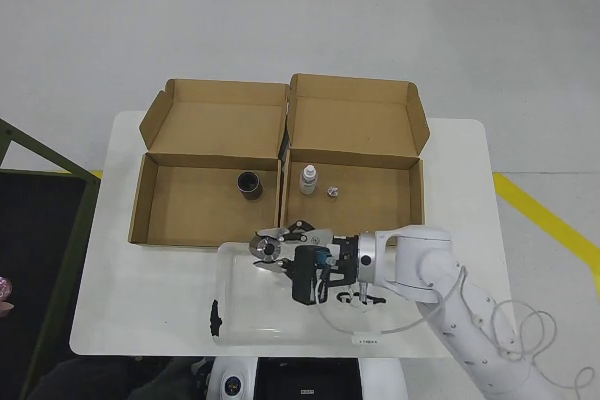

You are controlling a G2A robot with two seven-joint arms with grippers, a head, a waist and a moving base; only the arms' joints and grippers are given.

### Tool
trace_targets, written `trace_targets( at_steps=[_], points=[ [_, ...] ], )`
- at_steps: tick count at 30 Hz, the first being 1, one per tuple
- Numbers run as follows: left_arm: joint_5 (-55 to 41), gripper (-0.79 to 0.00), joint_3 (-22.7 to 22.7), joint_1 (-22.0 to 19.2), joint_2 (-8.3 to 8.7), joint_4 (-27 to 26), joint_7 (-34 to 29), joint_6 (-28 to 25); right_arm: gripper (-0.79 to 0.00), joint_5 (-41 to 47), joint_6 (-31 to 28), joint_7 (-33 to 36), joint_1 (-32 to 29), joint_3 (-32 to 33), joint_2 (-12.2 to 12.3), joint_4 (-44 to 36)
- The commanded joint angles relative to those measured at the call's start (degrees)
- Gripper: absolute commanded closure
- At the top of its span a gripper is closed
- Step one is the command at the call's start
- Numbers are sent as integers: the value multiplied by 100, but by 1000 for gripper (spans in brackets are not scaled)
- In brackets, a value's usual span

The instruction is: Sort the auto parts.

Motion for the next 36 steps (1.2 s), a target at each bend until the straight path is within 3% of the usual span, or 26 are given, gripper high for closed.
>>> trace_targets(
  at_steps=[1, 18, 36],
  points=[
    [0, -785, 0, 0, 0, 0, 0, 0, 0, 2, 64, 4, 96, -80, -18, 104],
    [0, -785, 0, 0, 0, 0, 0, 0, 0, -220, 682, 340, 1316, -1044, -334, 1271],
    [0, -785, 0, 0, 0, 0, 0, 0, 0, -11, 1083, 855, 2472, -2039, -874, 2816]
  ],
)
